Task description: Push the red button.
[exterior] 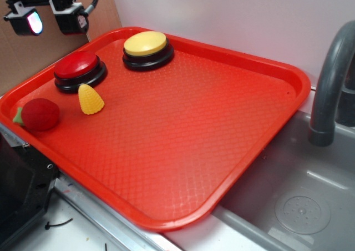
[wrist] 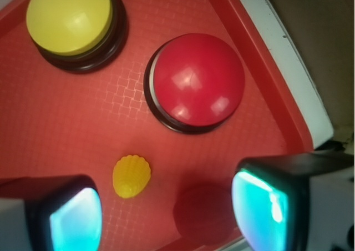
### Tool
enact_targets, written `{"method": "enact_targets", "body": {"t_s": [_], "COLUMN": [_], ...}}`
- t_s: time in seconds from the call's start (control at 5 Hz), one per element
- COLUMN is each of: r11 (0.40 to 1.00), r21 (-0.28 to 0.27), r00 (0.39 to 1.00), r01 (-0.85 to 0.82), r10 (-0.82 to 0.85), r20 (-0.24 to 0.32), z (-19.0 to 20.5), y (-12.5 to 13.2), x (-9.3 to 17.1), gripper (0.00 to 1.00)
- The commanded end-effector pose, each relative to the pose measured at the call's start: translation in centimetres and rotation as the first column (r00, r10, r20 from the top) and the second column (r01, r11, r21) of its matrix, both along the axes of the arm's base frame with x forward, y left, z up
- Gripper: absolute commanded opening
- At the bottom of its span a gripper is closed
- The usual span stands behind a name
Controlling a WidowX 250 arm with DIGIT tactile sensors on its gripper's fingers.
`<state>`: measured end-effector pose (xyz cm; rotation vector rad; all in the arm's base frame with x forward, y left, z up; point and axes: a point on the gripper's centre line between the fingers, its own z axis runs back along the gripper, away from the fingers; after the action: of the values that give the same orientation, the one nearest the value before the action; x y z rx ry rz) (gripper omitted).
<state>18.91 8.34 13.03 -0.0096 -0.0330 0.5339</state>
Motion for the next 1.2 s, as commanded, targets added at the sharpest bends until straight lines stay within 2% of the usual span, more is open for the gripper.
{"method": "enact_targets", "body": {"t_s": [0.0, 0.4, 1.0], "r11": [0.999, 0.999, 0.999], "r21": [0.046, 0.038, 0.046], "r00": [0.998, 0.995, 0.994], "r01": [-0.005, -0.018, -0.028], "r10": [0.002, 0.015, 0.023], "r20": [0.067, 0.098, 0.105], "z": [3.3, 4.9, 6.0], "y": [0.7, 0.5, 0.3], "x": [0.3, -0.4, -1.2], "gripper": [1.00, 1.00, 1.00]}}
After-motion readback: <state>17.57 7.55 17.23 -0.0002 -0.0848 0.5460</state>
